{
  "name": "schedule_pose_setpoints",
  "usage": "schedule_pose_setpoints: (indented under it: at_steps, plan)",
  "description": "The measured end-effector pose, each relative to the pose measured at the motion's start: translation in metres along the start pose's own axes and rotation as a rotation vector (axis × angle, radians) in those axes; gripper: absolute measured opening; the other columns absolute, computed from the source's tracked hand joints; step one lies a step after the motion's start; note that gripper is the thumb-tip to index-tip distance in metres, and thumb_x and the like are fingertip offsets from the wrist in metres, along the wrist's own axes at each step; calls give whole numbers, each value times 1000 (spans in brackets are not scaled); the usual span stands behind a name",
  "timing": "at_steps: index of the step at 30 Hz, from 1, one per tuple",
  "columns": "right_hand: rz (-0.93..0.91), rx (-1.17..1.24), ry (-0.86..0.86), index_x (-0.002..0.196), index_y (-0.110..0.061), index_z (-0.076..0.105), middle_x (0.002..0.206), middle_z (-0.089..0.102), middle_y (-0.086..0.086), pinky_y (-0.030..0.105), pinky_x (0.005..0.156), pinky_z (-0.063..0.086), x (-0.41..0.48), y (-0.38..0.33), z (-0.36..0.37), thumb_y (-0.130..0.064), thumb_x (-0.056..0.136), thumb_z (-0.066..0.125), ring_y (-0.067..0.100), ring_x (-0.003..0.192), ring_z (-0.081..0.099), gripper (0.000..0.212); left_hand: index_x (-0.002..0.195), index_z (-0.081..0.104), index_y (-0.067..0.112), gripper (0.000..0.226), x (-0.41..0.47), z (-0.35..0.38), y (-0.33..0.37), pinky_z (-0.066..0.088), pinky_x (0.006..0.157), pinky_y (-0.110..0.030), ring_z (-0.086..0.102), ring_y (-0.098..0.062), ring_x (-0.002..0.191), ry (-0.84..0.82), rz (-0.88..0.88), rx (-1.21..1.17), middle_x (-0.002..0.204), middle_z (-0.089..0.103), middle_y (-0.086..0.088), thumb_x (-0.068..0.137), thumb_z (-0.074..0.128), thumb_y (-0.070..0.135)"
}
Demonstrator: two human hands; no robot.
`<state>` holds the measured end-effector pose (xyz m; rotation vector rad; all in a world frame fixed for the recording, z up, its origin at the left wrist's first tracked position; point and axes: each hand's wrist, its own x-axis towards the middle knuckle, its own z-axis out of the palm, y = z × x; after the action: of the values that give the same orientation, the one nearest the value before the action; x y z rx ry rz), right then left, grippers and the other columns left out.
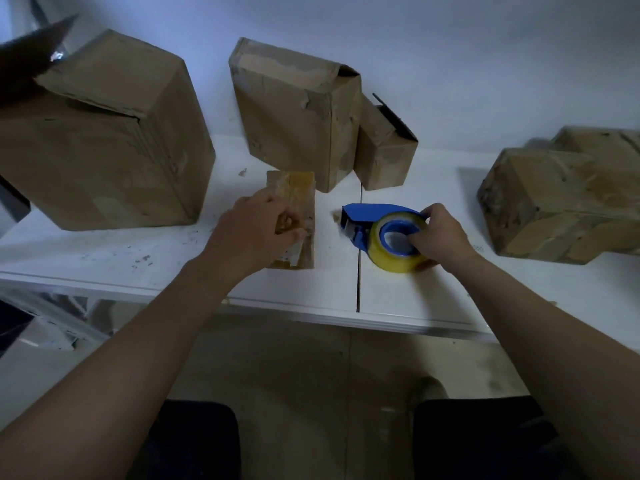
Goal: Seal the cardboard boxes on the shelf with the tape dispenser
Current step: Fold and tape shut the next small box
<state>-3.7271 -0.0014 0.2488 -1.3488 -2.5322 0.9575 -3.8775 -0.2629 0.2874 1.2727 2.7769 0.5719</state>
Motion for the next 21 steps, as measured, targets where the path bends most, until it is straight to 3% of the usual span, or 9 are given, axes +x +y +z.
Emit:
schedule_pose_setpoints:
  at_steps: [2,4,7,11,15,17,21]
  plan:
    - [33,121,-23,119,-17,41,108,61,14,49,81,59,-1,0,-6,-11,84,75,32,94,65,49,113,66,31,35,-1,-2,3,52,95,-50,56,-24,111,-8,-27,-4,126,57,3,91,58,57]
    - [22,279,-38,115,-20,38,102,61,15,53,69,62,-7,-3,-17,-4,85,71,34,86,68,48,115,66,30,35,-2,-4,7,53,95,-49,56,-25,110,24,-54,-15,125,58,0,94,56,56]
    - [-91,455,-18,122,-30,48,97,61,12,55,54,60,-21,-10,-36,7,84,63,39,75,69,55,118,66,24,32,0,-10,17,53,92,-40,58,-22,104,138,-85,-84,120,62,-2,98,54,46]
    - [-237,624,-15,129,-38,62,116,58,-4,51,57,62,-40,-20,-57,14,83,63,40,83,69,69,109,66,29,19,0,-21,35,45,70,-19,56,-5,85,166,-195,-351,103,61,12,99,55,40]
    - [-438,689,4,127,-43,65,124,64,-7,51,63,63,-56,-28,-71,14,81,68,32,86,72,74,92,71,24,31,-2,-27,51,45,68,-26,63,-14,85,51,-413,-739,86,72,6,101,48,43]
    - [-513,668,23,125,-47,65,125,65,-7,54,69,62,-62,-30,-74,12,81,69,29,86,72,74,95,74,24,40,-3,-31,58,44,64,-27,63,-15,80,-56,-497,-941,83,76,9,102,45,50]
    - [-617,647,21,128,-47,63,128,63,1,46,73,63,-71,-33,-74,11,83,70,27,94,72,73,107,74,16,58,-4,-34,64,24,47,-22,54,-9,58,-182,-567,-1226,90,76,3,100,40,62]
